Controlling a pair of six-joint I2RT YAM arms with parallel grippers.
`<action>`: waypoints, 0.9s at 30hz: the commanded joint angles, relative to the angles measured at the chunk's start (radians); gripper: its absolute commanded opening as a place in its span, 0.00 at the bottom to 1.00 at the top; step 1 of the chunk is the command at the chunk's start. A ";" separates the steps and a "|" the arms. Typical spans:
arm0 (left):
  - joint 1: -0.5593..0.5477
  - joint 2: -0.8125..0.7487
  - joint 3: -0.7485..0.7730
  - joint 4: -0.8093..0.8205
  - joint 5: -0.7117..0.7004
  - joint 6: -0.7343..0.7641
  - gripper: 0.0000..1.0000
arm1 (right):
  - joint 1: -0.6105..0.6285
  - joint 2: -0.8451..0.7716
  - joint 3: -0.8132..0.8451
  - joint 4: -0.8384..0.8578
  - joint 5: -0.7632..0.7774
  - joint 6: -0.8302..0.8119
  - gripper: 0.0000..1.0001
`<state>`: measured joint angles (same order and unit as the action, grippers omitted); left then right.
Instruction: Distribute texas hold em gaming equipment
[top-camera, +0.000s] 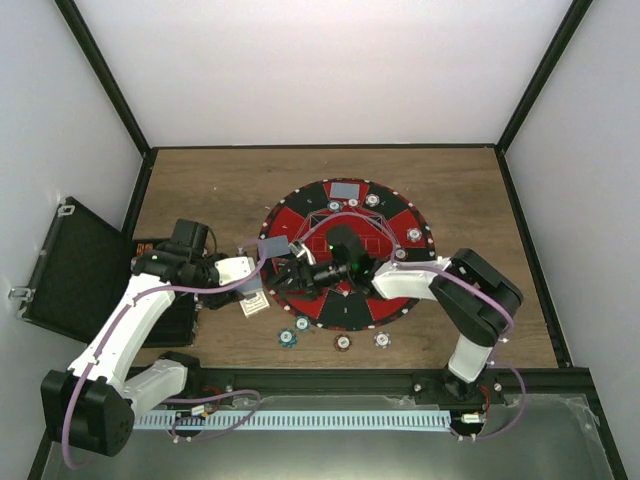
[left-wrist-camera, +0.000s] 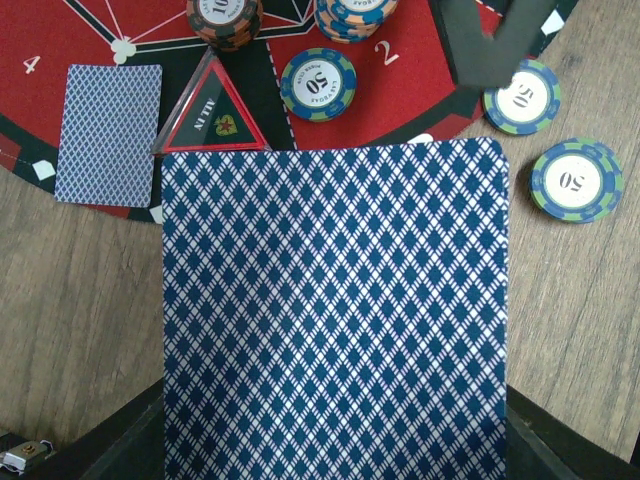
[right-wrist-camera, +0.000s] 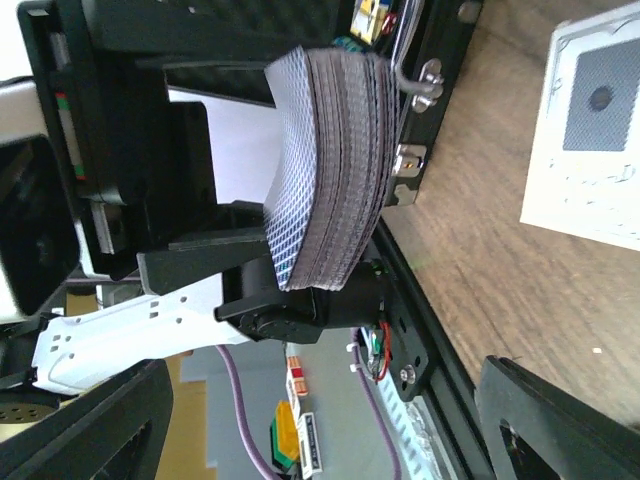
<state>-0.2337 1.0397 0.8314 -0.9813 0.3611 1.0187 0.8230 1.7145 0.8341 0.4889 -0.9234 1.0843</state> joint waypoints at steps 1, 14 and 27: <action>0.004 -0.007 0.032 0.003 0.030 0.003 0.25 | 0.036 0.063 0.039 0.128 -0.014 0.077 0.84; 0.003 -0.024 0.022 -0.007 0.027 0.012 0.25 | 0.051 0.208 0.160 0.212 -0.053 0.141 0.73; 0.003 -0.024 0.022 -0.011 0.027 0.011 0.25 | 0.074 0.347 0.287 0.255 -0.072 0.192 0.68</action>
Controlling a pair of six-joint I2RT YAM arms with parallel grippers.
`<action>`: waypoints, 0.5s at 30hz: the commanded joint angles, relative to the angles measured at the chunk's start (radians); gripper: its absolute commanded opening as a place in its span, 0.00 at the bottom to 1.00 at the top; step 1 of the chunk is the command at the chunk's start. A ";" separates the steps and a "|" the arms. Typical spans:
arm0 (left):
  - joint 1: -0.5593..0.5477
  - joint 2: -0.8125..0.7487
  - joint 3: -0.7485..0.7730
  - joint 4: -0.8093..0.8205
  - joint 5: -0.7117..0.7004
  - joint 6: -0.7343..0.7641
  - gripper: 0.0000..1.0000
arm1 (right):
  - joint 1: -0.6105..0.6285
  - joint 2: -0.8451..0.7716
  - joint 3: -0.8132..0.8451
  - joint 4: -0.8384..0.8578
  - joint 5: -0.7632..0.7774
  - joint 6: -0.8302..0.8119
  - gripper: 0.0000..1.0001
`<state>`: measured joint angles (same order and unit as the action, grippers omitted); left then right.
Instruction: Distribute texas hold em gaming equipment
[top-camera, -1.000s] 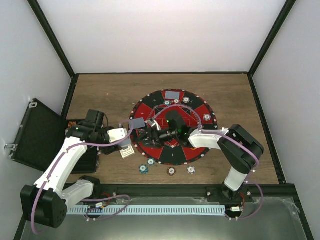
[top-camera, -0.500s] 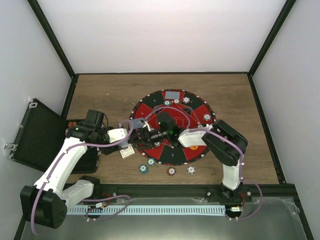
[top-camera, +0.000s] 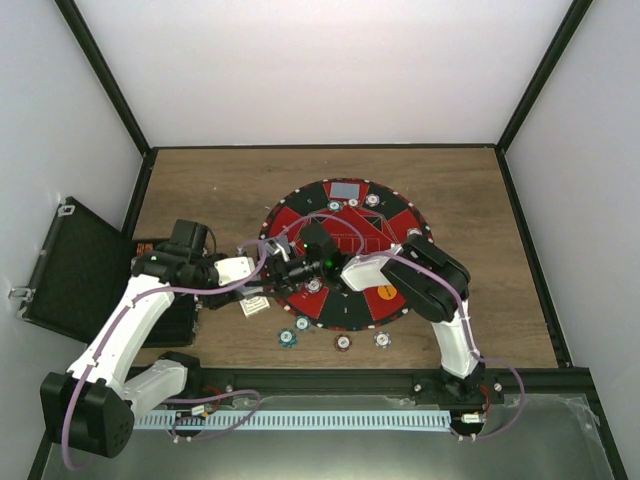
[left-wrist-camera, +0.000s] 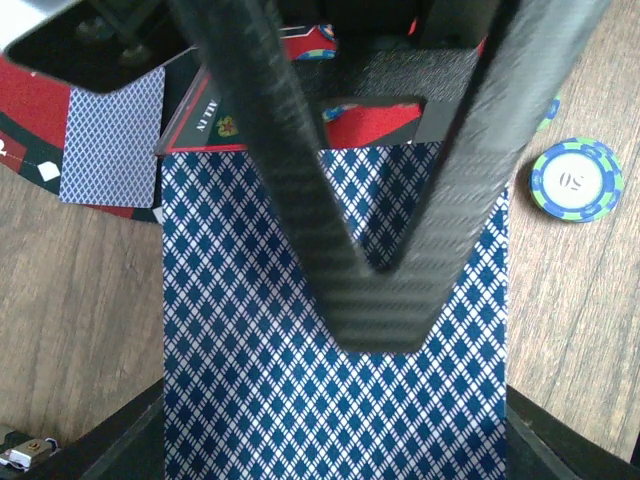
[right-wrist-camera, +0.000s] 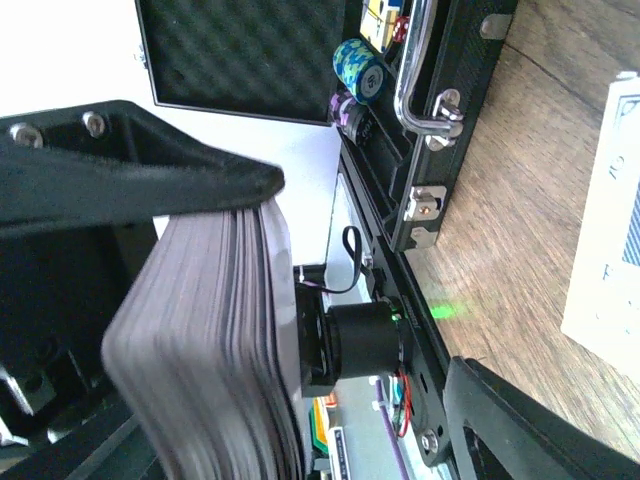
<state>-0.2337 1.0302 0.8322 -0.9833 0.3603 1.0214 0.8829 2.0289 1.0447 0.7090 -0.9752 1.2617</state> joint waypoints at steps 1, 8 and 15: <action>0.004 -0.014 0.021 -0.010 0.026 0.009 0.25 | 0.015 0.045 0.089 0.038 -0.023 0.019 0.68; 0.004 -0.017 0.020 -0.012 0.023 0.009 0.25 | 0.016 0.108 0.148 0.050 -0.044 0.038 0.67; 0.003 -0.023 0.021 -0.014 0.023 0.011 0.25 | 0.004 0.129 0.135 0.046 -0.050 0.033 0.64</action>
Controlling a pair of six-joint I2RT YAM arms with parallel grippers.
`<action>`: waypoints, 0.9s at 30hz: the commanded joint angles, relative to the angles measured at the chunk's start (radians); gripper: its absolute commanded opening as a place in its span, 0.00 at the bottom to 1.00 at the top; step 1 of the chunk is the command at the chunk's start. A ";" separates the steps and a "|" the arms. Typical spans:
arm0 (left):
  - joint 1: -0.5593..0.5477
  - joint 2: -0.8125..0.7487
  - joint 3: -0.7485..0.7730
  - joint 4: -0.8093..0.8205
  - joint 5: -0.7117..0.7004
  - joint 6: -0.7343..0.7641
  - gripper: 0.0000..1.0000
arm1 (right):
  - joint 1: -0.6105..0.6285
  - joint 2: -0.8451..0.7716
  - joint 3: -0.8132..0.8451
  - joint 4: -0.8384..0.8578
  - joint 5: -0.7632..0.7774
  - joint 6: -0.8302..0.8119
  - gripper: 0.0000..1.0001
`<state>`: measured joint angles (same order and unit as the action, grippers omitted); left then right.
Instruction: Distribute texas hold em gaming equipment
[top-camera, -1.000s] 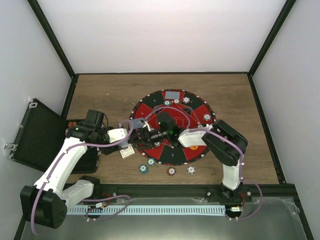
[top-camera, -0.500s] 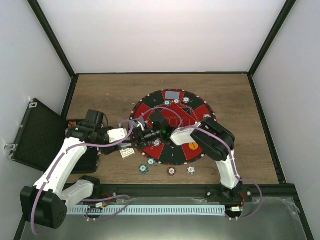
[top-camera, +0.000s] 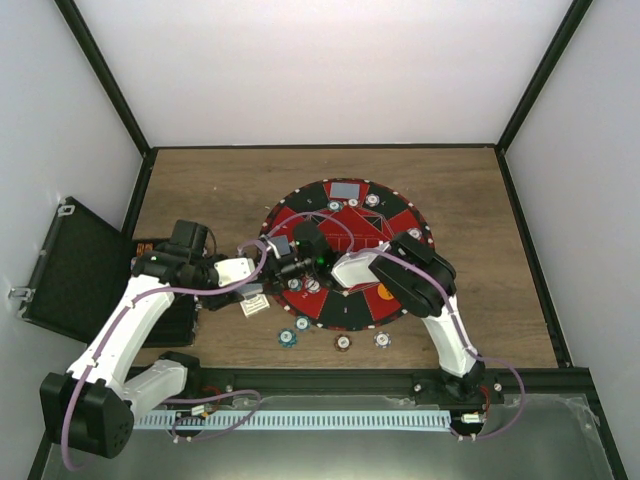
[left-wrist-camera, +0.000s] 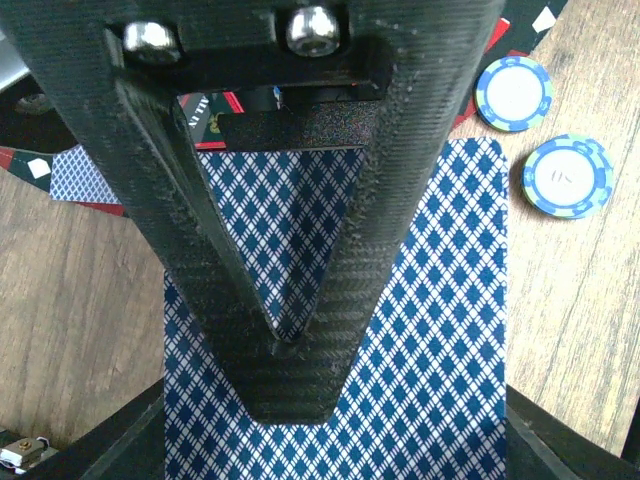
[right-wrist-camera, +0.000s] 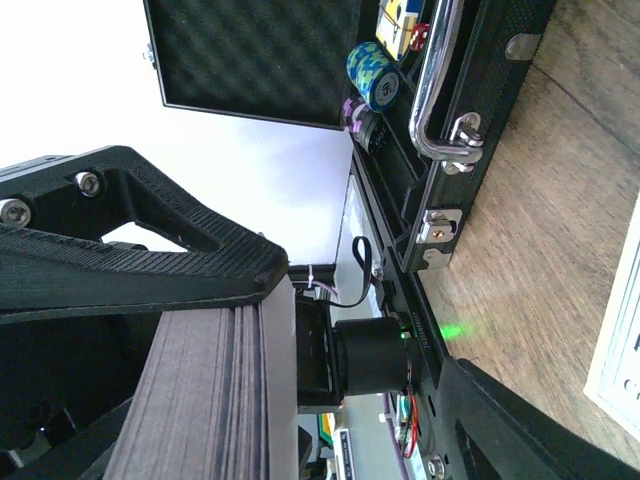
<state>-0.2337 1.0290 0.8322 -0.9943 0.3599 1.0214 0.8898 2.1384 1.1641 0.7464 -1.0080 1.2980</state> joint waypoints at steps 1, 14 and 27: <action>0.004 -0.023 0.019 -0.004 0.024 0.012 0.25 | -0.008 0.017 0.008 0.008 -0.017 -0.005 0.63; 0.004 -0.037 0.017 -0.004 0.020 0.018 0.24 | -0.111 -0.103 -0.144 -0.033 -0.009 -0.072 0.50; 0.004 -0.030 0.010 0.005 0.017 0.017 0.24 | -0.133 -0.235 -0.229 0.060 -0.003 -0.003 0.10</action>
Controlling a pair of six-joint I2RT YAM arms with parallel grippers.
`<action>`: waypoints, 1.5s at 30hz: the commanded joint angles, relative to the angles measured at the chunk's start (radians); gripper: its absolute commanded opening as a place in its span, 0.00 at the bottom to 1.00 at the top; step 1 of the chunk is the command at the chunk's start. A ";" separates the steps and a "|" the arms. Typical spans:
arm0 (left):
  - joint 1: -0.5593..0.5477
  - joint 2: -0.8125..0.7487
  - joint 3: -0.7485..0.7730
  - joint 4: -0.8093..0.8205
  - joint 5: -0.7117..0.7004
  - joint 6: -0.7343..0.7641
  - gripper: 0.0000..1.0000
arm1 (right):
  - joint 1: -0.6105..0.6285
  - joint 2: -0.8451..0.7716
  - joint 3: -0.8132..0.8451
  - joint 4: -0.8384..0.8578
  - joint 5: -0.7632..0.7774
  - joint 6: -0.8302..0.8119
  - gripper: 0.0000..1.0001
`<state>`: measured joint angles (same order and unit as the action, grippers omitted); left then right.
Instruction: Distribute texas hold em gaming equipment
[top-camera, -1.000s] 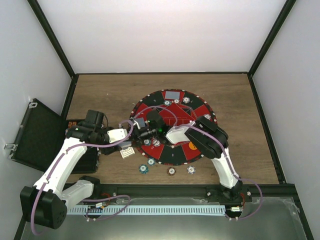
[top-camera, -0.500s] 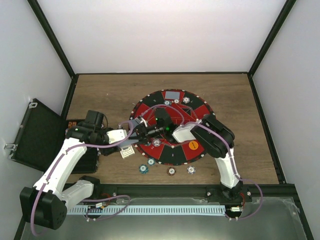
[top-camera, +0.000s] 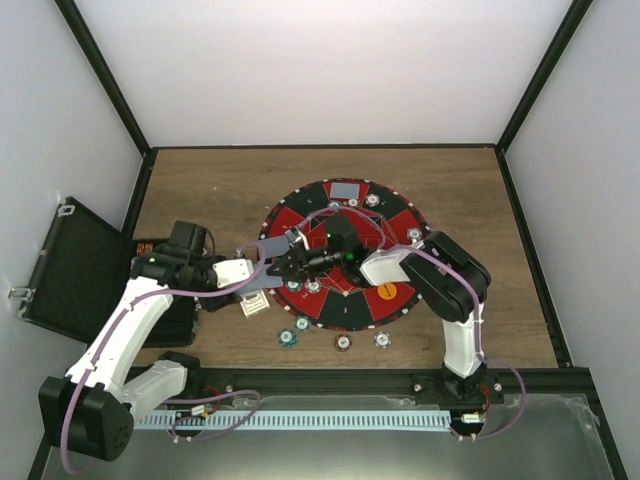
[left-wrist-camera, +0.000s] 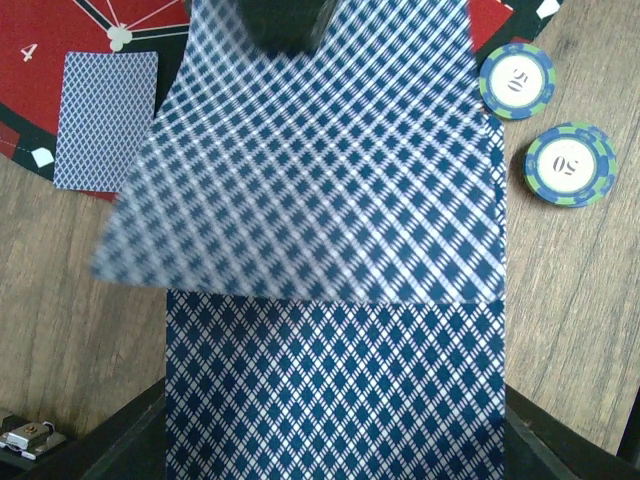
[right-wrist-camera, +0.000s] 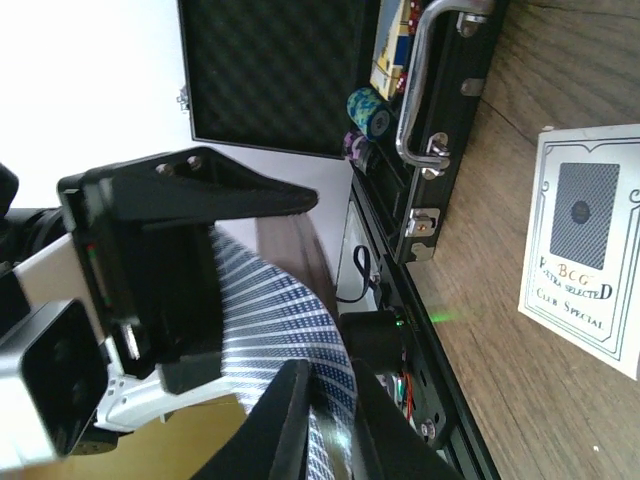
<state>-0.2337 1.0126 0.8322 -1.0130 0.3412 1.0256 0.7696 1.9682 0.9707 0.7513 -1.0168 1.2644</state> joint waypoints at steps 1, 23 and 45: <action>0.004 -0.014 0.009 0.025 0.036 0.013 0.25 | -0.020 -0.079 -0.049 0.063 0.006 0.035 0.09; 0.004 -0.014 0.010 0.028 0.019 0.028 0.25 | -0.489 -0.568 -0.432 -0.563 0.047 -0.369 0.01; 0.003 -0.022 0.024 0.018 0.023 0.030 0.24 | -0.645 -0.695 -0.469 -0.985 0.381 -0.580 0.41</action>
<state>-0.2337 1.0115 0.8322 -0.9974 0.3416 1.0367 0.1329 1.2900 0.4583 -0.1390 -0.7383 0.7235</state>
